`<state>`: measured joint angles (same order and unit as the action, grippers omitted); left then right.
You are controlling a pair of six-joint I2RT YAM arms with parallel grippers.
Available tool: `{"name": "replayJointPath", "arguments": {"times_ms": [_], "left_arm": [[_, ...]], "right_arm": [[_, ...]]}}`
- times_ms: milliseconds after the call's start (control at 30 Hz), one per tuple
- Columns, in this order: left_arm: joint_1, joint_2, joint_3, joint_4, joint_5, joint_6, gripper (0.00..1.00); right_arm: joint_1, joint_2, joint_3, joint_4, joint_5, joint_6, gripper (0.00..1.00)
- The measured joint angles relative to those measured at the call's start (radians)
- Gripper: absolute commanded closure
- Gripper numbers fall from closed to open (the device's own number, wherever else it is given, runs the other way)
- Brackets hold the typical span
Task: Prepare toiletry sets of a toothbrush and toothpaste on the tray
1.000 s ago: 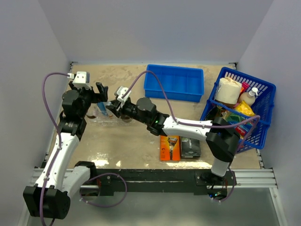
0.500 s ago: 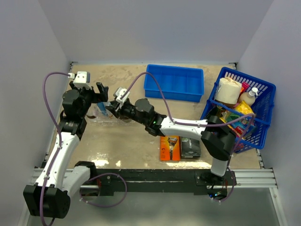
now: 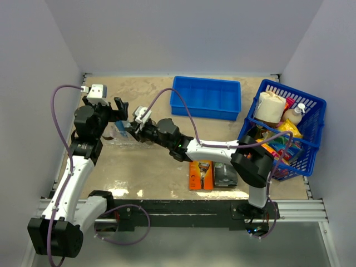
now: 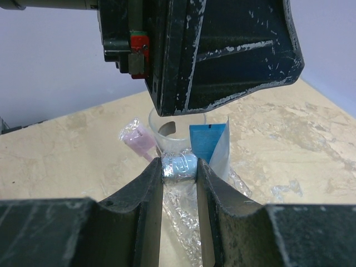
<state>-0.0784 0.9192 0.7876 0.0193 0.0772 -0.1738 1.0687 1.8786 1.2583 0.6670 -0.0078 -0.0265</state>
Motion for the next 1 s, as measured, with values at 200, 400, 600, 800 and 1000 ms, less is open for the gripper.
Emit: {"name": "replayJointPath", "arguments": {"times_ms": [200, 400, 600, 800, 1000], "left_arm": [[0.000, 0.001, 0.000, 0.000, 0.001, 0.000, 0.05], [0.002, 0.002, 0.000, 0.000, 0.002, 0.000, 0.05], [0.006, 0.003, 0.000, 0.000, 0.006, 0.000, 0.05], [0.006, 0.003, 0.000, 0.000, 0.012, 0.000, 0.05], [0.006, 0.003, 0.000, 0.000, 0.016, 0.000, 0.05]], "right_arm": [[0.000, 0.002, 0.000, 0.022, 0.015, 0.005, 0.96], [0.000, 0.034, 0.000, 0.053, 0.026, 0.008, 0.96], [0.000, 0.062, -0.002, 0.060, 0.043, 0.008, 0.97], [0.000, 0.064, -0.002, 0.071, 0.043, 0.011, 0.97], [0.000, 0.065, -0.004, 0.090, 0.045, 0.012, 0.97]]}}
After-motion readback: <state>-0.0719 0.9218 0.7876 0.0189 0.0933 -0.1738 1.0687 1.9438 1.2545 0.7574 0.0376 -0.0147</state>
